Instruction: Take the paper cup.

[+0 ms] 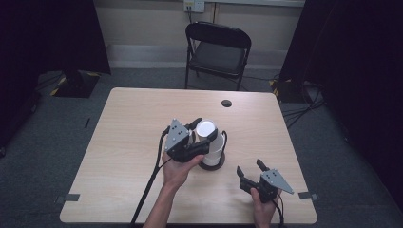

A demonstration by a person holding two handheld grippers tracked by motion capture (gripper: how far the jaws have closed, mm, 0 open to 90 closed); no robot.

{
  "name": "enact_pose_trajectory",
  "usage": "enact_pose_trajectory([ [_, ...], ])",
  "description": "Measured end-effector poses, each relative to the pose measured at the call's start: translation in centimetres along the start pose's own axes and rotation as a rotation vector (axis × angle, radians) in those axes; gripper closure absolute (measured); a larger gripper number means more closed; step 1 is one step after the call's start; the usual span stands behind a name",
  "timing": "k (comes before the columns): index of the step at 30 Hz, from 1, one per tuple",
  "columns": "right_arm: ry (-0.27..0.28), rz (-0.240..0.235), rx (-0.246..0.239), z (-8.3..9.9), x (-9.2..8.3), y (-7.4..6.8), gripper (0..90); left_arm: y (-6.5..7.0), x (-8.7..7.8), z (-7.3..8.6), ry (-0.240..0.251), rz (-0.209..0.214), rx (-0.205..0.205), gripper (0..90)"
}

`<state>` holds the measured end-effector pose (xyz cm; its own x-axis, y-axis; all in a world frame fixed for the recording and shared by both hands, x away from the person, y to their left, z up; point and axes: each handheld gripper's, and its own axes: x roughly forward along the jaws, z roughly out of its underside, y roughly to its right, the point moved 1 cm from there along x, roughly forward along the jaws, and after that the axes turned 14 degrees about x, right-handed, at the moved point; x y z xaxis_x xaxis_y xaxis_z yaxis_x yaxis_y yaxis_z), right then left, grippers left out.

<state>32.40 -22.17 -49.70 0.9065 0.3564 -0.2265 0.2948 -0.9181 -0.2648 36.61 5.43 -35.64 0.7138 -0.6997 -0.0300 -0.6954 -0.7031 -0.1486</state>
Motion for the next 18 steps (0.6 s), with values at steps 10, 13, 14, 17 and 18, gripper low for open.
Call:
enact_pose_trajectory([
  [10, -0.02, 0.001, -0.022, 0.0, 0.2, -0.2, 17.1, 0.2, -2.1, 0.1, 0.028, 0.026, -0.046, 35.2],
  [13, -0.021, -0.008, -0.022, 0.0, 0.1, -0.2, 17.1, 0.0, -2.4, 0.6, 0.033, 0.059, -0.085, 35.2],
  [14, -0.018, -0.012, -0.022, 0.0, 0.1, -0.2, 17.1, -0.1, -2.5, 0.9, 0.03, 0.068, -0.095, 35.2],
  [17, -0.015, -0.018, -0.023, 0.0, 0.1, -0.2, 17.2, -0.2, -2.7, 1.5, 0.02, 0.057, -0.111, 35.2],
  [18, -0.016, -0.019, -0.022, 0.0, 0.1, -0.1, 17.1, -0.2, -2.8, 1.7, 0.02, 0.061, -0.121, 35.2],
])
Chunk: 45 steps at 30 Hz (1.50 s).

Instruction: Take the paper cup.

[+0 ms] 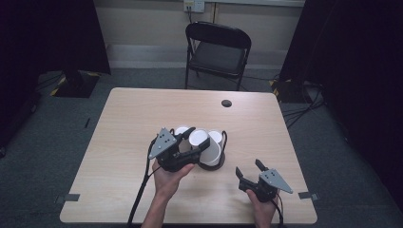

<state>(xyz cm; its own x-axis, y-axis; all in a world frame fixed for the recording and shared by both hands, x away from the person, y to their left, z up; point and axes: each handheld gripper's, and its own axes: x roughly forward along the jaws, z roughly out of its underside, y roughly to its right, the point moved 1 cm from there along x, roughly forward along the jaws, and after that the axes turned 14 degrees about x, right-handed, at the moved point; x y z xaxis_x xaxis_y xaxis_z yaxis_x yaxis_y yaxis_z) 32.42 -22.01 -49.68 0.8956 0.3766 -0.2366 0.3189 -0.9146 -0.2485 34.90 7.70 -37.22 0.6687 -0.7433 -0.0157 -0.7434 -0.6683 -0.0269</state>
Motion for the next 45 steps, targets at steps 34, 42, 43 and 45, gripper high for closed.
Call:
enact_pose_trajectory([
  [34, 0.071, -0.339, -0.11, 0.3, -1.3, -7.1, 37.8, 0.1, -3.3, 4.2, -0.032, -0.004, -0.247, 35.3],
  [42, 0.109, -0.406, -0.178, 0.2, -1.3, -8.6, 41.0, 0.0, -3.8, 4.5, -0.009, 0.045, -0.335, 35.3],
  [43, 0.107, -0.411, -0.185, 0.2, -1.3, -8.8, 41.6, 0.0, -3.9, 4.5, -0.012, 0.046, -0.332, 35.3],
  [45, 0.111, -0.419, -0.192, 0.2, -1.3, -9.0, 42.9, 0.0, -4.1, 4.5, -0.007, 0.058, -0.345, 35.3],
])
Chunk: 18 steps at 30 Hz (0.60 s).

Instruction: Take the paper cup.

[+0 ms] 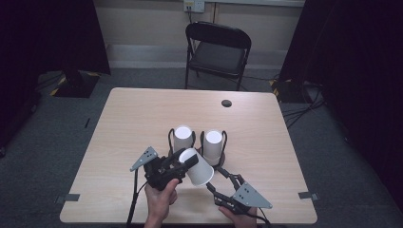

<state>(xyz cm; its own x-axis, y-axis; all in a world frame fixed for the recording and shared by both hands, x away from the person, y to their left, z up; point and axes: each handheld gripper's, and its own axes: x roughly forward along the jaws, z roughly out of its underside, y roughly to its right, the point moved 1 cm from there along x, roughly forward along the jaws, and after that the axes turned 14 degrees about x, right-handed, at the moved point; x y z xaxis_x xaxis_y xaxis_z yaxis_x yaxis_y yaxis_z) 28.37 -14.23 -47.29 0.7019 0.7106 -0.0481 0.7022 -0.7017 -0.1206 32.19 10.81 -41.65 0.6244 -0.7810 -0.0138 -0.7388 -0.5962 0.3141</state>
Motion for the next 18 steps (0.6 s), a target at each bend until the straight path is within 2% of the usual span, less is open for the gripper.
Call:
enact_pose_trajectory([
  [5, 0.011, -0.016, -0.017, -0.1, 0.2, -0.2, 46.8, 0.1, -0.3, 0.2, 0.001, 0.013, -0.03, 35.3],
  [10, 0.014, -0.021, -0.037, -0.1, 0.6, -0.1, 51.1, 0.3, -0.3, 0.6, -0.003, 0.028, -0.042, 35.3],
  [18, 0.003, -0.041, -0.061, -0.3, 1.3, -0.1, 58.2, 0.6, -0.4, 0.8, -0.011, 0.03, -0.05, 35.3],
])
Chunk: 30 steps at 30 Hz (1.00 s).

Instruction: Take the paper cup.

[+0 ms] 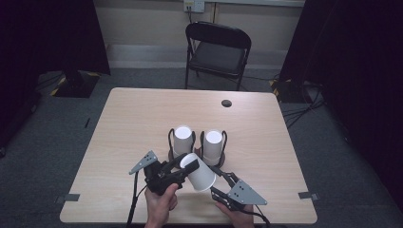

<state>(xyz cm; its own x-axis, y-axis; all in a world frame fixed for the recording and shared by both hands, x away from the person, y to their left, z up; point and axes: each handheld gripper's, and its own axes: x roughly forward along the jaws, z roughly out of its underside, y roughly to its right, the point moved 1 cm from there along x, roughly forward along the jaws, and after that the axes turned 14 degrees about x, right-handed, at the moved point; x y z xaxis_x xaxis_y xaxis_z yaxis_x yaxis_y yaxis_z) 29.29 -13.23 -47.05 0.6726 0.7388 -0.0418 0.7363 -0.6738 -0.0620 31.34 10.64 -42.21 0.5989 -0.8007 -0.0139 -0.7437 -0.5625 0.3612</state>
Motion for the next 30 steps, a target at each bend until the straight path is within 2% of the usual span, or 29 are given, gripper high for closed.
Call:
enact_pose_trajectory([
  [3, 0.012, 0.006, -0.022, -0.03, 0.25, 0.1, 61.4, 0.06, 0.14, 0.16, 0.003, 0.024, -0.016, 35.3],
  [8, 0.032, 0.004, -0.033, 0.01, 0.5, 0.14, 66.3, 0.13, 0.23, 0.29, -0.005, 0.037, -0.027, 35.3],
  [13, 0.053, 0.014, -0.038, -0.06, 0.56, 0.25, 68.5, 0.14, 0.39, 0.53, -0.007, 0.044, -0.071, 35.2],
  [16, 0.061, 0.017, -0.042, -0.02, 0.61, 0.2, 70.7, 0.14, 0.53, 0.67, -0.002, 0.062, -0.074, 35.2],
  [21, 0.077, 0.022, -0.029, -0.03, 0.54, 0.15, 78.5, 0.0, 0.57, 0.66, 0.011, 0.067, -0.081, 34.8],
  [23, 0.08, 0.025, -0.032, -0.09, 0.44, 0.16, 80.8, -0.14, 0.56, 0.67, 0.01, 0.065, -0.067, 34.5],
  [27, 0.058, 0.013, -0.026, 0.04, 0.45, 0.22, 83.4, -0.27, 0.55, 0.71, -0.001, 0.017, -0.035, 33.2],
  [30, 0.048, 0.006, -0.011, 0.22, 0.44, 0.33, 84.5, -0.29, 0.57, 0.78, -0.021, 0.0, 0.009, 31.8],
])
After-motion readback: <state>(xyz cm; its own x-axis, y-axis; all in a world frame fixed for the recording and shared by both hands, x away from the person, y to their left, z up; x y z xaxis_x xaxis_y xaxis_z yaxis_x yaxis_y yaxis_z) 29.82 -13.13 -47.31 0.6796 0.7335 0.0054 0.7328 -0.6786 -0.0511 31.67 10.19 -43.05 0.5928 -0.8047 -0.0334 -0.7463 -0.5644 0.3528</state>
